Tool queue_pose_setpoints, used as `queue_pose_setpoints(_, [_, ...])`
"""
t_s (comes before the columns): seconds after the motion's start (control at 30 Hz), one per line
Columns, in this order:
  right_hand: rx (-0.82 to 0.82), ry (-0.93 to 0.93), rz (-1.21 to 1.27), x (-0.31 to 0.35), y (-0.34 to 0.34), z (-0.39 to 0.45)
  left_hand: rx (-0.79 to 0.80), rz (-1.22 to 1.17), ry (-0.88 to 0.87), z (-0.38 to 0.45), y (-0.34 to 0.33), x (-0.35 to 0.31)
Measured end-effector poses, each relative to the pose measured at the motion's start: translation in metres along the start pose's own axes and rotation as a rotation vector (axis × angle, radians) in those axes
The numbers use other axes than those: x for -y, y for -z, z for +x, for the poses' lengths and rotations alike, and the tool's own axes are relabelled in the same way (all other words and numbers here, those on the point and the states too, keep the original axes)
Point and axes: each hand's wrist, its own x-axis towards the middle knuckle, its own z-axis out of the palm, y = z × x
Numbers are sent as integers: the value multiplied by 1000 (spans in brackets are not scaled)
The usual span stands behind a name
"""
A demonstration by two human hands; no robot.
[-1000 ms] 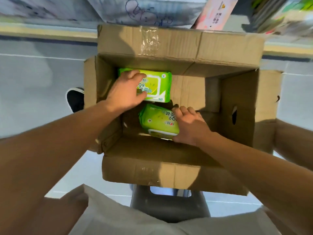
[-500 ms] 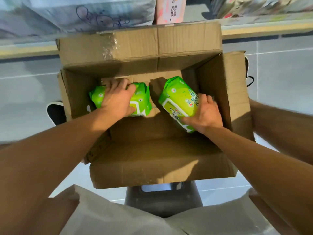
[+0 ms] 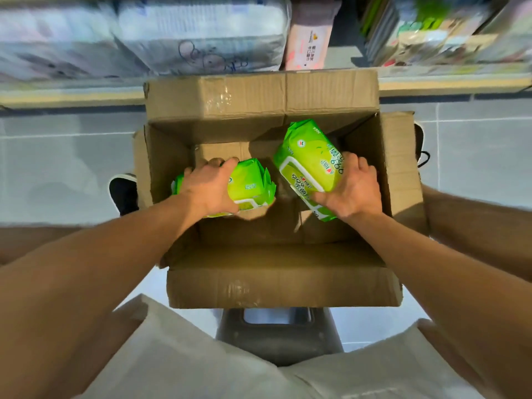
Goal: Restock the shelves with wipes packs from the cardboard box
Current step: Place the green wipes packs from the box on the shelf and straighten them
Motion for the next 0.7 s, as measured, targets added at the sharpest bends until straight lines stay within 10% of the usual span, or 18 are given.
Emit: queue_pose_setpoints(0.7, [-336, 476, 137, 226, 110, -42, -675, -208, 264, -196, 151, 151])
